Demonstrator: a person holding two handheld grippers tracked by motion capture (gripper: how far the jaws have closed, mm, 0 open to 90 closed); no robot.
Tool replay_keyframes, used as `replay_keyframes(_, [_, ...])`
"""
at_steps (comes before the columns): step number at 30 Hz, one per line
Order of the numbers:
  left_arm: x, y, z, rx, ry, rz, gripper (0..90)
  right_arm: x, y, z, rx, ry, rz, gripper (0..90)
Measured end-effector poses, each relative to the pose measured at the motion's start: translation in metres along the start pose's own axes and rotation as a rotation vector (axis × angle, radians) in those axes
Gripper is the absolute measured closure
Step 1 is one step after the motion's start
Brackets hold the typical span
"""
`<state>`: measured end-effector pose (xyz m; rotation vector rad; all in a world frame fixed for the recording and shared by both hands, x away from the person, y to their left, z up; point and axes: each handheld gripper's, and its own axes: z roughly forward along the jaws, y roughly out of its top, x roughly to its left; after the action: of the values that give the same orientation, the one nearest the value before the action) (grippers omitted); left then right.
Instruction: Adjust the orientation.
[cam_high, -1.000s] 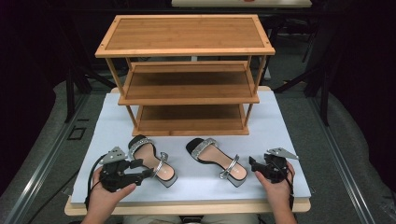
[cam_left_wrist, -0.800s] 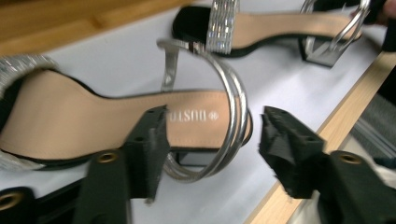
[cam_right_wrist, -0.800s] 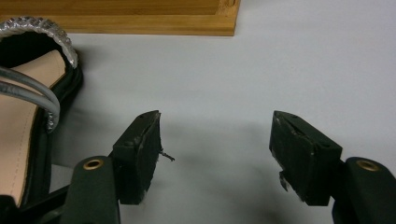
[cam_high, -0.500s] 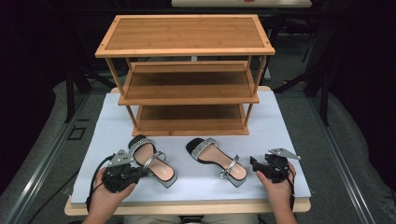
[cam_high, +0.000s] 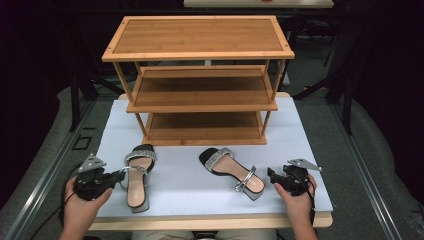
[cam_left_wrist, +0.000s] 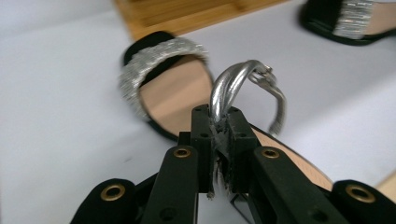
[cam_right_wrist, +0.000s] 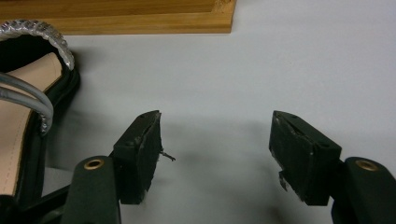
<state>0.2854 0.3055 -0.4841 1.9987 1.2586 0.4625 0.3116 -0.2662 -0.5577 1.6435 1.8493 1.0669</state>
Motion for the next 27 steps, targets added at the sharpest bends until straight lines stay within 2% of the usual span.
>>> replay_keyframes(5, [0.024, -0.006, -0.006, -0.014, 0.043, -0.061, 84.4, 0.0, 0.0, 0.001, -0.004, 0.006, 0.006, 33.6])
replay_keyframes(8, [0.035, -0.007, -0.005, -0.008, 0.07, -0.073, 84.2, 0.0, 0.0, 0.001, 0.004, 0.002, 0.008, 33.6])
replay_keyframes(11, [0.044, -0.009, -0.004, 0.001, 0.077, -0.092, 84.0, 0.0, 0.0, 0.001, 0.003, 0.001, 0.009, 33.6])
replay_keyframes(16, [0.053, -0.01, -0.007, -0.009, 0.093, -0.108, 83.7, -0.002, -0.001, 0.001, -0.006, 0.009, 0.016, 33.6])
replay_keyframes(17, [0.054, -0.009, -0.009, -0.022, 0.104, -0.107, 83.7, -0.002, 0.0, 0.0, 0.002, 0.007, 0.017, 33.6])
replay_keyframes(22, [0.061, -0.005, -0.01, -0.022, 0.139, -0.107, 83.5, -0.002, 0.0, 0.0, 0.001, 0.01, 0.018, 33.6])
replay_keyframes(27, [0.067, -0.008, -0.01, -0.028, 0.117, -0.141, 80.1, -0.002, 0.0, 0.0, 0.0, 0.009, 0.019, 33.6])
